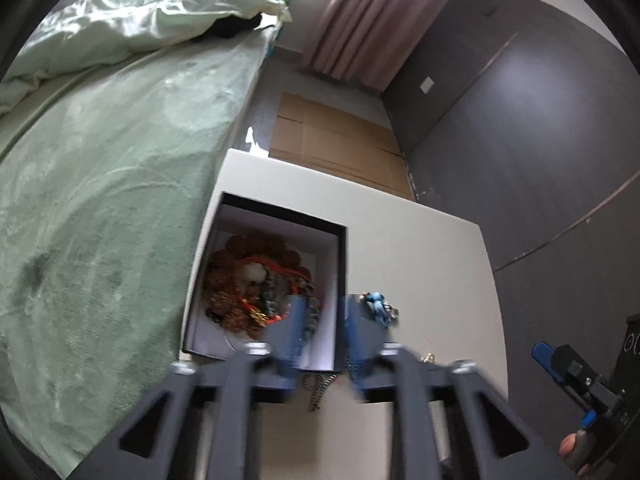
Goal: Organize jewelry
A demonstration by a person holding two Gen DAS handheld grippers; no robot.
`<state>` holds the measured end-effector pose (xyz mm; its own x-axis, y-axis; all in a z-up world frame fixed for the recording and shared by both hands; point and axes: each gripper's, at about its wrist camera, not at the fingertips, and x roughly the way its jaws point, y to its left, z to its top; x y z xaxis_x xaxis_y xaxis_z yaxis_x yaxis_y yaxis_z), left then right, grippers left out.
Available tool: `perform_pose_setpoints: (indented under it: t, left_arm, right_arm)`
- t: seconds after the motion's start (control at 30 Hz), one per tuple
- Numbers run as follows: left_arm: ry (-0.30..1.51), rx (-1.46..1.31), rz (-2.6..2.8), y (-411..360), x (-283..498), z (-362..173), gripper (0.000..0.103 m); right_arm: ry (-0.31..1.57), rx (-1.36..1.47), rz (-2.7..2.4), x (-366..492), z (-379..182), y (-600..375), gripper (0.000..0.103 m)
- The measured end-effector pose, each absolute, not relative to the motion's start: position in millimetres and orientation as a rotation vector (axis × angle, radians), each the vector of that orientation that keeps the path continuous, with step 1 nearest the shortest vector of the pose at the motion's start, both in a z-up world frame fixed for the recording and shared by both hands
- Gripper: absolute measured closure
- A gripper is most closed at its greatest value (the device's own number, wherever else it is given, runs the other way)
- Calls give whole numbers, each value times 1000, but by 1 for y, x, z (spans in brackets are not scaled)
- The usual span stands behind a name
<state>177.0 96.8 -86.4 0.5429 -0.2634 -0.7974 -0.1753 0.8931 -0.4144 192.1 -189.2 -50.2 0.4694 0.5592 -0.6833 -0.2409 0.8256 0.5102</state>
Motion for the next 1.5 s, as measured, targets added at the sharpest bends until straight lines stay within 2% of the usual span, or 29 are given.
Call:
perform_pose_setpoints:
  t: [0.03,0.07,0.13,0.5,1.0,1.1,1.23,1.5]
  left_arm:
    - [994,-476,-57,93,174,-84,41]
    - [972,-462,-58,89,170,-79,33]
    - [950,-441,-59,84,164,-74,31]
    - [937,-422,-58,53,128,-73,31]
    - [940,-455,-18,30,113,-106,31]
    - [960,-431,-11,24,119,-117,34]
    - [988,-409,15,22,128,-131,46]
    - [990,-415,-23,1,143,-141,46]
  right_arm:
    - [967,365,498,191,-50,-192,30]
    - [970,360,491,190,-50,-195,30]
    - [976,353,477,189,-51,-198,30]
    - [999,364,448,172,-60,-219,30]
    - [1067,382,394,154,-90,-246,30]
    - [1082,394,381,155,-96,-251,30]
    - [1091,402,366,157,-100,-257,30]
    - [1102,425,366,164,-103,-261,30]
